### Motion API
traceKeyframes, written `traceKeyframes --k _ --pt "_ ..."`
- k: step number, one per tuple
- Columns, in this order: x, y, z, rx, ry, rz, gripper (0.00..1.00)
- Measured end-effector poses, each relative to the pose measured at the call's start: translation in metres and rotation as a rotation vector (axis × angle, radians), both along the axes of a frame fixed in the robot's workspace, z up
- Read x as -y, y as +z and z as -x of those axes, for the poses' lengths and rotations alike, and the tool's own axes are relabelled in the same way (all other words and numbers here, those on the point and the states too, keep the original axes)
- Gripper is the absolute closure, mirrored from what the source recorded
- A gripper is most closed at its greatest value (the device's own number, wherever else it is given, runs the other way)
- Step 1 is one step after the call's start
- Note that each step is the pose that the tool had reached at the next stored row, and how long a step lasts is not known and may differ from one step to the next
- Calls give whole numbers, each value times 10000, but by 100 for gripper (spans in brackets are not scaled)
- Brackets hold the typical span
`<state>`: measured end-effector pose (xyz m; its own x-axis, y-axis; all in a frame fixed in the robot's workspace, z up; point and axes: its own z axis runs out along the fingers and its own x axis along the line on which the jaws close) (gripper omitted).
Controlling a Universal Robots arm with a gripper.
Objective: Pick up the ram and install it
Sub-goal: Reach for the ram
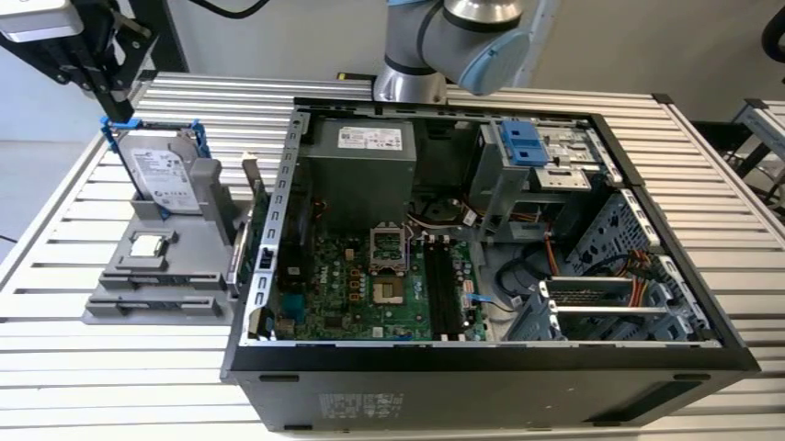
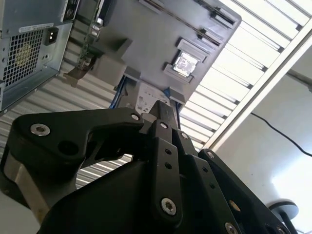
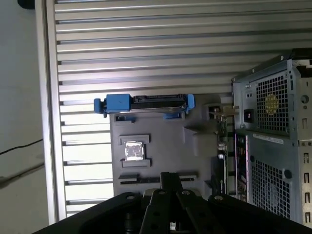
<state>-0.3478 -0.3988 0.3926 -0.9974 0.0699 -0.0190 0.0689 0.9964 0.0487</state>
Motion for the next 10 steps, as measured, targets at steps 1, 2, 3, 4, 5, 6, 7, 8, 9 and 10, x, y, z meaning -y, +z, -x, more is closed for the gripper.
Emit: traceKeyframes --k 1,2,3,4,5,6,7,8,9,10 --pt "0 0 0 0 0 -1 100" --pt "0 0 0 0 1 0 100" --pt "0 0 1 0 1 0 100" --pt "-1 0 2 0 -1 0 100" --pt "0 0 2 0 -1 0 100" --pt "1 0 3 0 0 0 100" --pt "6 0 3 0 -1 0 100" --pt "12 0 3 0 -1 -1 100" --pt "21 0 3 0 -2 0 100" --pt "32 1 3 -1 -1 1 100"
